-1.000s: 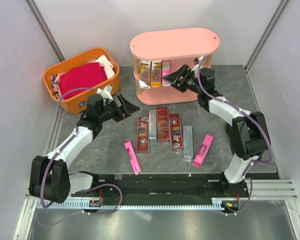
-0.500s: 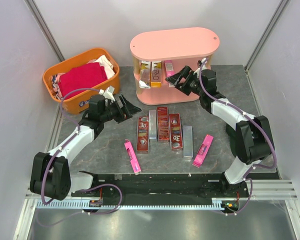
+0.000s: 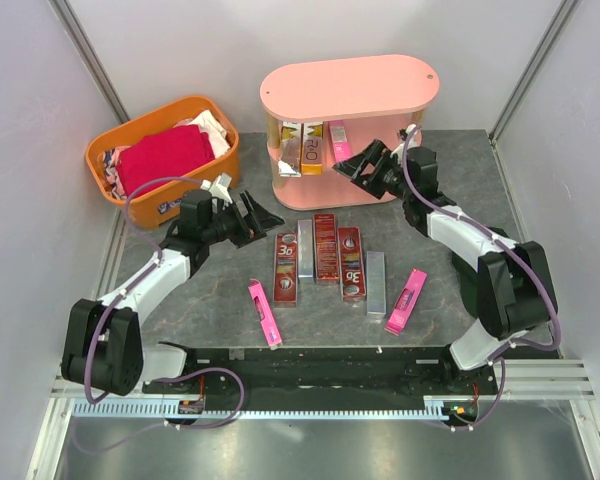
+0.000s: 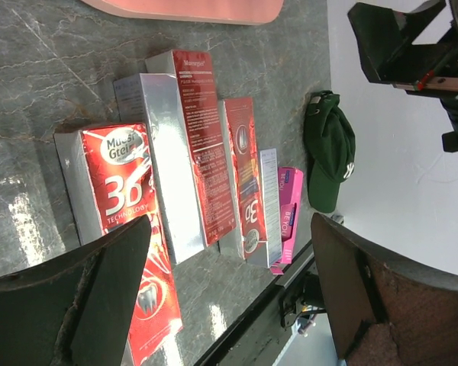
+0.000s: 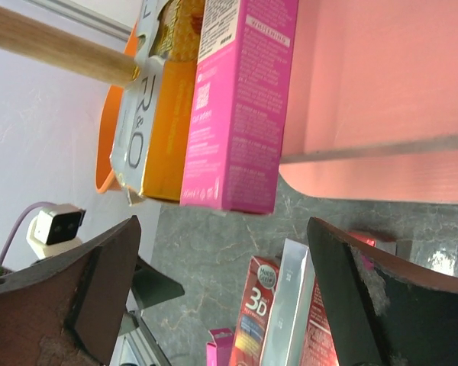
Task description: Place and organize the toothpastes onto the shelf
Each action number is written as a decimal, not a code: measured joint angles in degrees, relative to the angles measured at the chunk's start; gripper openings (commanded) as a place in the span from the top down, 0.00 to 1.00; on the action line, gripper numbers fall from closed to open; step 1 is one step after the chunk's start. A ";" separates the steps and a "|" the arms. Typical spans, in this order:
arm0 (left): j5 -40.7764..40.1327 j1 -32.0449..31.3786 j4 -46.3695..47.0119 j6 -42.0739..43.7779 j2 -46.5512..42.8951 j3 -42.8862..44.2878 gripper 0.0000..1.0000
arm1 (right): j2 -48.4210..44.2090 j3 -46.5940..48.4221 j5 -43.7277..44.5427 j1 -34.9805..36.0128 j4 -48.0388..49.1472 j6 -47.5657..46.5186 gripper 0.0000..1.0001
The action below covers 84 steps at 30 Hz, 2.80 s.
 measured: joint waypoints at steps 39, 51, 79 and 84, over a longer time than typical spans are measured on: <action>-18.53 -6.25 -26.21 2.08 -15.30 -11.98 0.20 | -29.92 -27.56 -3.17 5.77 -9.97 -7.87 0.02; -19.23 -9.35 -24.20 3.21 -0.26 -10.23 0.56 | -38.64 -29.66 0.87 7.19 -16.00 -7.54 0.02; -15.32 -6.71 -13.25 1.38 -5.49 13.22 0.73 | -26.80 -18.25 -3.58 8.70 -6.14 -5.51 0.02; -15.52 -3.98 -1.18 -6.93 -9.84 7.82 0.75 | -25.24 -18.51 -6.80 8.92 5.22 1.55 0.02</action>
